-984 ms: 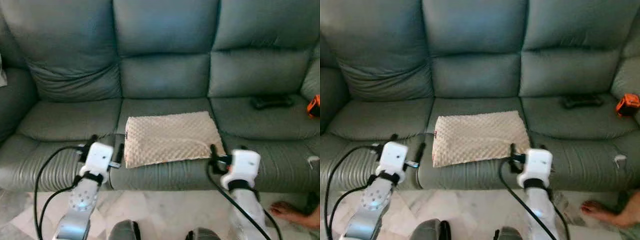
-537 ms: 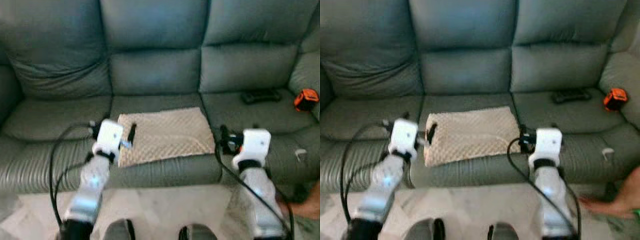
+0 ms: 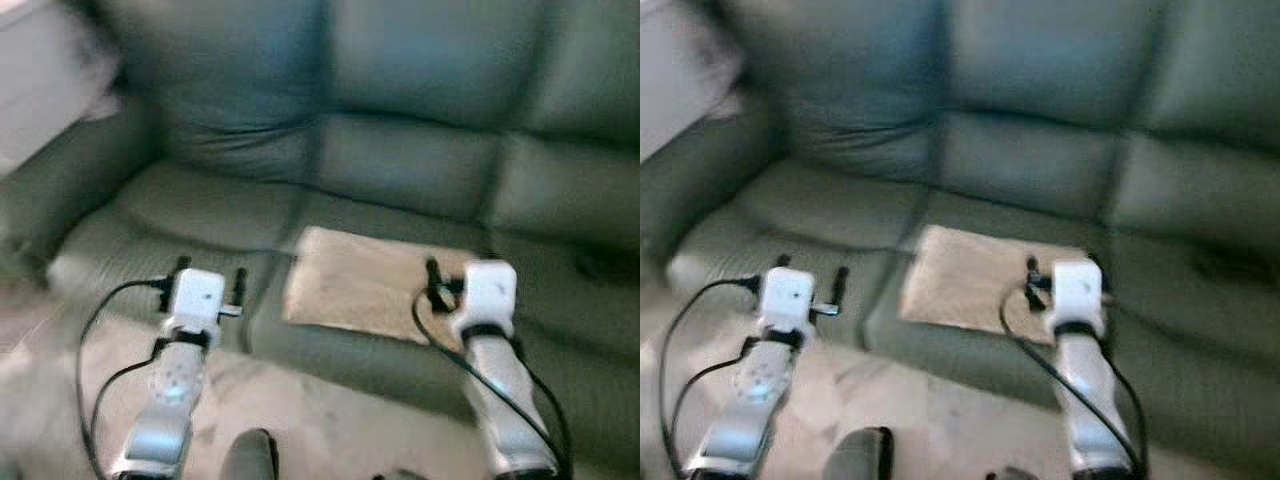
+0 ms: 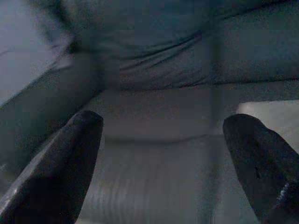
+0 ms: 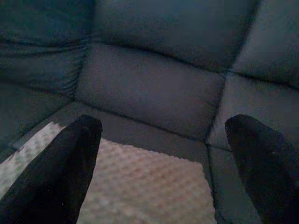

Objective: Move the pillow to the sofa

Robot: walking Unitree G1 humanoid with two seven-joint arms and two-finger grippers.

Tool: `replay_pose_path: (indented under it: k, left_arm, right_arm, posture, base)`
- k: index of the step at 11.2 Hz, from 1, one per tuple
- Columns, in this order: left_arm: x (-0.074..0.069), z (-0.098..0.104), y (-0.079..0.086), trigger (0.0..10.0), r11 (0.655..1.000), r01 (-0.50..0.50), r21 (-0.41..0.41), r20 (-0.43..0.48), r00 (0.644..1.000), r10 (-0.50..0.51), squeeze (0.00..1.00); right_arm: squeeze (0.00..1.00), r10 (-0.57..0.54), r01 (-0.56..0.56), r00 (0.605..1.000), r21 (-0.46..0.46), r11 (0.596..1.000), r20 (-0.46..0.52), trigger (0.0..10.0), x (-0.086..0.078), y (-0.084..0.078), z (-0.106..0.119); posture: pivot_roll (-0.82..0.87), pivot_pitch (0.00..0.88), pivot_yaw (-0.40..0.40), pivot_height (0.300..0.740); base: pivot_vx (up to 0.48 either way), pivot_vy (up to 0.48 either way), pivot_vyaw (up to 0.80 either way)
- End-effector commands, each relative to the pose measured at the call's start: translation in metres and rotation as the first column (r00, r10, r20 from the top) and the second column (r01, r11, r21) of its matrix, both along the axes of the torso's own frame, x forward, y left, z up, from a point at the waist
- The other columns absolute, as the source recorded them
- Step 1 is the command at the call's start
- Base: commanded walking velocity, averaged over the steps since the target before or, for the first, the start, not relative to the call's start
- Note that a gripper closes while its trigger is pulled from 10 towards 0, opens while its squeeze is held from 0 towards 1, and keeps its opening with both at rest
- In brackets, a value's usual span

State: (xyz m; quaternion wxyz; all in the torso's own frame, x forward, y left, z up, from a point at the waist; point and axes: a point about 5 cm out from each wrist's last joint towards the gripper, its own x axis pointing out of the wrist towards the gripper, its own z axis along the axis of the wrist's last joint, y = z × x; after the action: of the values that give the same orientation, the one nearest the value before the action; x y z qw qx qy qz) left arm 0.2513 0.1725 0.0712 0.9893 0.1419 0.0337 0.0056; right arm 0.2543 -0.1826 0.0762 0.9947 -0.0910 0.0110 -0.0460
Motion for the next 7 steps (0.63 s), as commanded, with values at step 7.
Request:
replay_pose_path:
  k: [7]
  left_arm:
    - [0.016, 0.004, 0.011, 10.0, 0.989, -0.132, 0.073, 0.061, 0.99, 0.127, 0.0]
  right_arm:
    - [0.0, 0.059, -0.059, 0.997, -0.012, 0.998, 0.041, 10.0, 0.009, 0.004, 0.004]
  posture:
    - [-0.01, 0.037, -0.039, 0.74]
  base:
    - [0.0, 0.0, 0.8]
